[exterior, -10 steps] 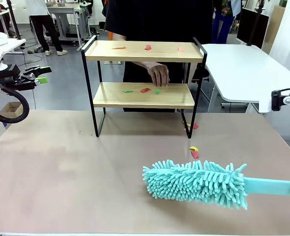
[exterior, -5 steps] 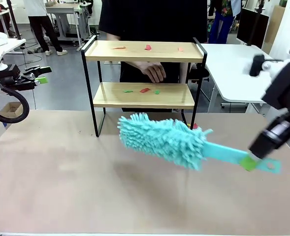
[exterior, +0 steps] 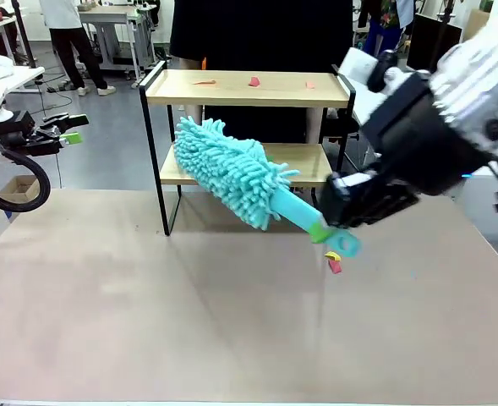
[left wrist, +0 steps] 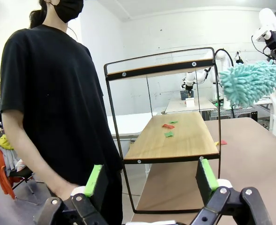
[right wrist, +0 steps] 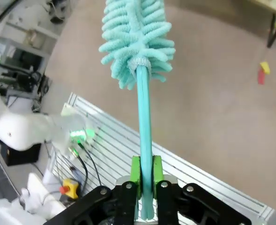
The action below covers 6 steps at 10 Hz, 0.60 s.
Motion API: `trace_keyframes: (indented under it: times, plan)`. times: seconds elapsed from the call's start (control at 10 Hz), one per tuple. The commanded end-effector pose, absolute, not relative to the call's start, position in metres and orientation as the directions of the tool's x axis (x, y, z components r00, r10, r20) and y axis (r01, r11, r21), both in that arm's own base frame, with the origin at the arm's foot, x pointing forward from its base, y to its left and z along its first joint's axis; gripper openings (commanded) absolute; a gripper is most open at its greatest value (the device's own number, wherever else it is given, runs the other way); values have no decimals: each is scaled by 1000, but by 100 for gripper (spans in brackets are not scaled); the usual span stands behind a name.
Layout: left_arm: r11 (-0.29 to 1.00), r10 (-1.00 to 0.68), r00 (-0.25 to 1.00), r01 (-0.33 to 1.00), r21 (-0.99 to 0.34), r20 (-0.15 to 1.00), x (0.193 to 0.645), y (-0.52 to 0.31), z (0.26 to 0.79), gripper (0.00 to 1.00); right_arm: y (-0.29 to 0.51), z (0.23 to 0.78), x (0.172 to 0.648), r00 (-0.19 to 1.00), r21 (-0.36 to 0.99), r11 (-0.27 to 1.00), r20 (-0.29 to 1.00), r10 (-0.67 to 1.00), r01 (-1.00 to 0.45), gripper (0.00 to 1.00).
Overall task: Clean the shelf.
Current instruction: Clean the specific section of the Shelf indicated by the human with the Duster.
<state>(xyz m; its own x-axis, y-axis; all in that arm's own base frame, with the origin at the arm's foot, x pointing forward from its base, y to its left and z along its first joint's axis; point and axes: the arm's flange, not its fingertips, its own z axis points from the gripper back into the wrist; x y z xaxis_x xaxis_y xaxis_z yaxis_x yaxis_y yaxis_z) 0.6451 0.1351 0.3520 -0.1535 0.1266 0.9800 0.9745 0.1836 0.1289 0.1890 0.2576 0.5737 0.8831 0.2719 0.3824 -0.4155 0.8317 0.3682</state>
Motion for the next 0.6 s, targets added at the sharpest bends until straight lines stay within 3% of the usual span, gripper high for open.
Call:
trace_keyframes:
  times: [0.0, 0.1, 0.5]
  plan:
    - [187, 127, -163, 973, 138, 978, 643, 136, 355, 100, 284, 573, 214, 915, 436, 833, 357, 189, -342, 13]
    - [187, 127, -163, 973, 138, 978, 643, 136, 355, 100, 258, 574, 189, 883, 368, 832, 382, 272, -416, 13]
    - [187, 127, -163, 973, 138, 978, 643, 136, 355, 100, 258, 574, 189, 883, 368, 832, 382, 272, -416, 13]
